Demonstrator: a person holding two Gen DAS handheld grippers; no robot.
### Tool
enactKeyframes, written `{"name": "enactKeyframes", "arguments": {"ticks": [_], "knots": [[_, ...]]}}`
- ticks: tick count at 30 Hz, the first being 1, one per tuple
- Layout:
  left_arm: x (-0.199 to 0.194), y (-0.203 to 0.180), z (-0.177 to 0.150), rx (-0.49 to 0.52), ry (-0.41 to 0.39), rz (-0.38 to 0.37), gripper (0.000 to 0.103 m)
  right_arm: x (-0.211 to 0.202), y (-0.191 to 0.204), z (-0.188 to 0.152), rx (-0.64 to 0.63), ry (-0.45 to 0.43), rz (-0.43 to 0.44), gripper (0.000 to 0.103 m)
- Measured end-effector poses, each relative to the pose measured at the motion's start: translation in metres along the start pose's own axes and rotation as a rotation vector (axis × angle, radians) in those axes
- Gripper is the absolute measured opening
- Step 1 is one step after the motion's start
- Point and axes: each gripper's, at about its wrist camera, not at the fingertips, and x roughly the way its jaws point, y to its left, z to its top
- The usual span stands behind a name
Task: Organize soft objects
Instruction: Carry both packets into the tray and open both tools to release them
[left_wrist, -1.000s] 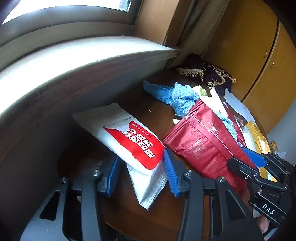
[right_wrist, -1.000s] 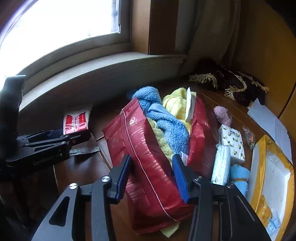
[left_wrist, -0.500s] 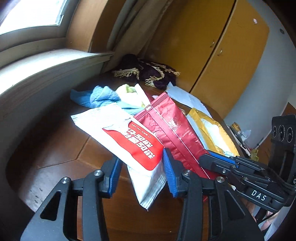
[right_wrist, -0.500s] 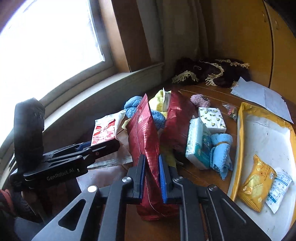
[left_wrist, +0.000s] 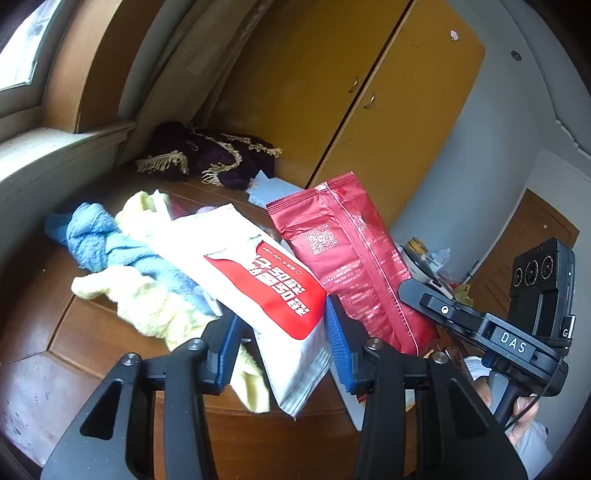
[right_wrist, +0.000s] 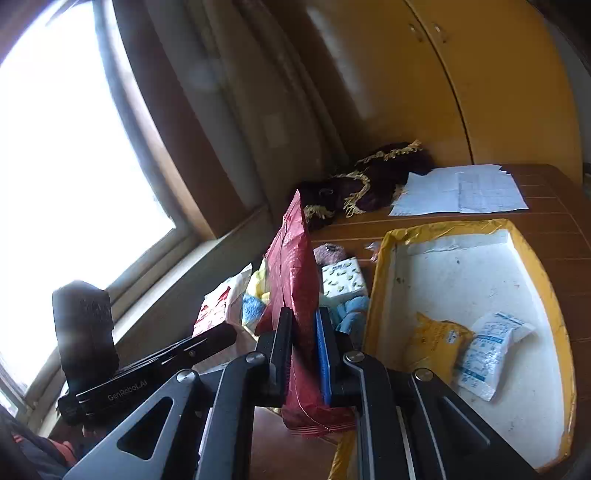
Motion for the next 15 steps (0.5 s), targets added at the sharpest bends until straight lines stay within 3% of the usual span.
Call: {"name": "enactKeyframes", "arguments": {"ticks": [7, 9, 15], "knots": [[0.032, -0.051, 0.039, 0.101, -0.009, -0.121, 0.042, -0.028, -0.042, 0.018, 0.094, -0.113, -0.107, 0.013], [0.056, -0.068, 0.048, 0.145, 0.038, -0.131, 0.042, -0.031, -0.059, 0.021, 0.133, -0.122, -0.16, 0.013], [0.126, -0.096, 0.059, 0.199, 0.185, -0.116, 0.042, -0.021, -0.107, 0.022, 0.215, -0.126, -0.214, 0.013]]}}
